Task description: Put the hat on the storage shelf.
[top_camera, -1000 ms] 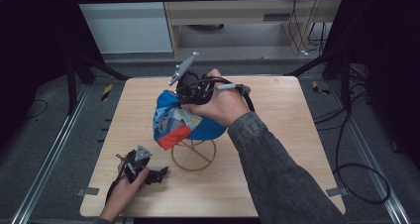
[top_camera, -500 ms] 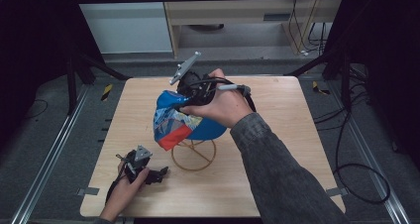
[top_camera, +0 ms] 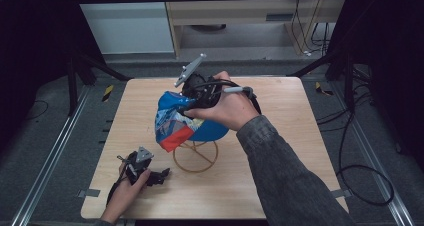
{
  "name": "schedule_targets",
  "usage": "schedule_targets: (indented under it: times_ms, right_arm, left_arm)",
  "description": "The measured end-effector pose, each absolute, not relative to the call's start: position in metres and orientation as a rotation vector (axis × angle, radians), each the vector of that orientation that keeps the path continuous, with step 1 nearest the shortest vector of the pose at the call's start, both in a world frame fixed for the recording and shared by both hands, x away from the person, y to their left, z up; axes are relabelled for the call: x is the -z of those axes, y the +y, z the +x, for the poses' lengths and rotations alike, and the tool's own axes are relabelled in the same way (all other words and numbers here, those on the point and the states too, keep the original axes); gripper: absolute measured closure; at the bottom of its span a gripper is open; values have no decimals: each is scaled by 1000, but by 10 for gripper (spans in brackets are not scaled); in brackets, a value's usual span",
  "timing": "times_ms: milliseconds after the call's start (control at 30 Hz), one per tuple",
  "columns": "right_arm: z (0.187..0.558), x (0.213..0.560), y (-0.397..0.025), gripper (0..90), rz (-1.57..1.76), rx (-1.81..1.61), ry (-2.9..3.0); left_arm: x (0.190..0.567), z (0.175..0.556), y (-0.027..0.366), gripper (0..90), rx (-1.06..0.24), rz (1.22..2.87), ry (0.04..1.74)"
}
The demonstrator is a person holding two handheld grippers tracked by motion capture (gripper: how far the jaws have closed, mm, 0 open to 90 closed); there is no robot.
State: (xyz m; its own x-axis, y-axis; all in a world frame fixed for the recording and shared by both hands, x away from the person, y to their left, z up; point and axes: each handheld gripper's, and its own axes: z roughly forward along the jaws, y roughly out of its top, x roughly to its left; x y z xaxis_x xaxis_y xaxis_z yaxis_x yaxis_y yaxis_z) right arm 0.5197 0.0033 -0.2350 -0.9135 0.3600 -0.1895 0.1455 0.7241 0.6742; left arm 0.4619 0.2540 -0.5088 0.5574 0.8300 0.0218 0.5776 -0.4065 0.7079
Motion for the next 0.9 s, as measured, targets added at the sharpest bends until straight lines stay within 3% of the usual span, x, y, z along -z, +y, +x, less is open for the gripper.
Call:
schedule_targets:
  times_ms: [467, 900]
  right_arm:
    - [515, 238, -6, 346, 424, -1007, 2608]
    - [508, 243, -23, 168, 505, -1023, 2567]
  left_arm:
    - [509, 462, 254, 0, -493, 2131, 1123]
    - [509, 462, 254, 0, -494, 2133, 1125]
